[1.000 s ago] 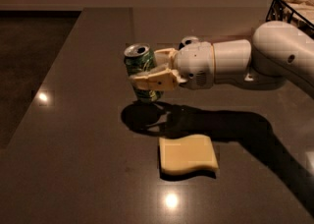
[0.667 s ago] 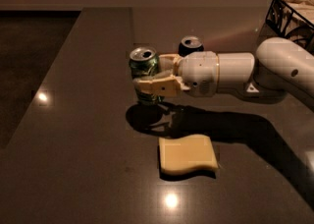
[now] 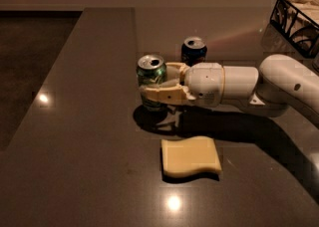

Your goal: Place green can upright

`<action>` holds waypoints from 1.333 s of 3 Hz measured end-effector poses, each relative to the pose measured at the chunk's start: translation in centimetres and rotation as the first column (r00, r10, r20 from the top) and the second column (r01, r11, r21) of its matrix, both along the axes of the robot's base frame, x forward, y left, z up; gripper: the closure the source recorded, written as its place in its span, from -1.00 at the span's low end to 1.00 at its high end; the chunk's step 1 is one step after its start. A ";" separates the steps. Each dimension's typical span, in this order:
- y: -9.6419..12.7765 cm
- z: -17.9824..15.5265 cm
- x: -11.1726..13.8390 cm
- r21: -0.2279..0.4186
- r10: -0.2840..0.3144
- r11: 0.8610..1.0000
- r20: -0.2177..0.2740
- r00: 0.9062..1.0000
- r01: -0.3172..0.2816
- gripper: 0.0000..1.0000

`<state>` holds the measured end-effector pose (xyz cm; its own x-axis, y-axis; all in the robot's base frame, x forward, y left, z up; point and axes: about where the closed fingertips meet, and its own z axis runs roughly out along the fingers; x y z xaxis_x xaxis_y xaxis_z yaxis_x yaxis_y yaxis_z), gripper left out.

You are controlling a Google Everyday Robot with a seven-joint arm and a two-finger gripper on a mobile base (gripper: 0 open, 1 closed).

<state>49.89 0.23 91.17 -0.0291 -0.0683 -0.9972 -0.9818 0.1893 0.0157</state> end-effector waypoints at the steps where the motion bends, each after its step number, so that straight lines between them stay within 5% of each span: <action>1: -0.2 -0.8 0.1 0.024 0.022 0.999 0.007 1.000 -0.023 0.65; 4: 0.0 -1.3 -0.1 0.036 0.044 0.998 0.011 0.999 -0.044 -0.74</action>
Offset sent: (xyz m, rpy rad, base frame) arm 0.0023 -0.0136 -0.0237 0.0552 -0.0088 0.0418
